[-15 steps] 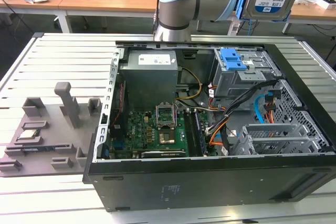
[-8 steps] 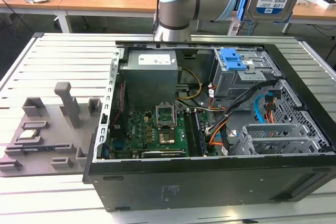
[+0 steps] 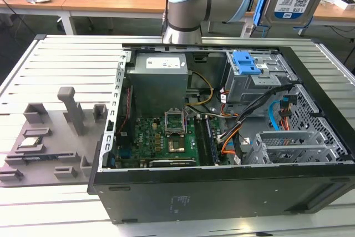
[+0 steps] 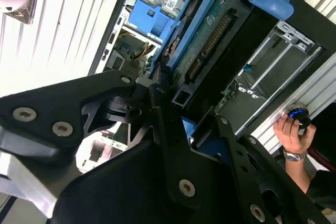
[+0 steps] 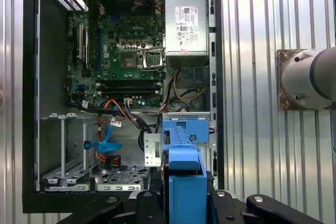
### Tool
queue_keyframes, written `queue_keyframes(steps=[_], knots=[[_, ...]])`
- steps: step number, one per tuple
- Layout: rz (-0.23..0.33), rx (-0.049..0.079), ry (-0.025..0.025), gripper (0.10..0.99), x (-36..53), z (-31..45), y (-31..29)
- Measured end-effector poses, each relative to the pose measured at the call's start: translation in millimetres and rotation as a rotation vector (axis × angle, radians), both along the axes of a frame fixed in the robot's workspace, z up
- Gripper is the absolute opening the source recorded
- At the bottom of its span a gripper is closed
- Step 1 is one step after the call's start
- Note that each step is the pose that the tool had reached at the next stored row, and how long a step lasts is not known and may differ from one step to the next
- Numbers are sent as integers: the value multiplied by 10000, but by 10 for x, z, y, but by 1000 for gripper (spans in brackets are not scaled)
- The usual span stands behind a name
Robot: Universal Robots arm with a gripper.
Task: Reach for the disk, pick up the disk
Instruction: 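Pick up the disk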
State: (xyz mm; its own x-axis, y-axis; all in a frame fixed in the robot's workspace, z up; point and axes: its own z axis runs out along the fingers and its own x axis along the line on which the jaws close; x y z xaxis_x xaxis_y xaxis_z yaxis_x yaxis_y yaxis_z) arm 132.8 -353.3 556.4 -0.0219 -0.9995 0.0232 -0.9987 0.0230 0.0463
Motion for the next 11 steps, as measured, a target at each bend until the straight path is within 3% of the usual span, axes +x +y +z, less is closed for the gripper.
queue_keyframes(steps=[6,11], knots=[[0,0,0,365,5,-4,-120],[0,1,0,365,8,-6,-185]])
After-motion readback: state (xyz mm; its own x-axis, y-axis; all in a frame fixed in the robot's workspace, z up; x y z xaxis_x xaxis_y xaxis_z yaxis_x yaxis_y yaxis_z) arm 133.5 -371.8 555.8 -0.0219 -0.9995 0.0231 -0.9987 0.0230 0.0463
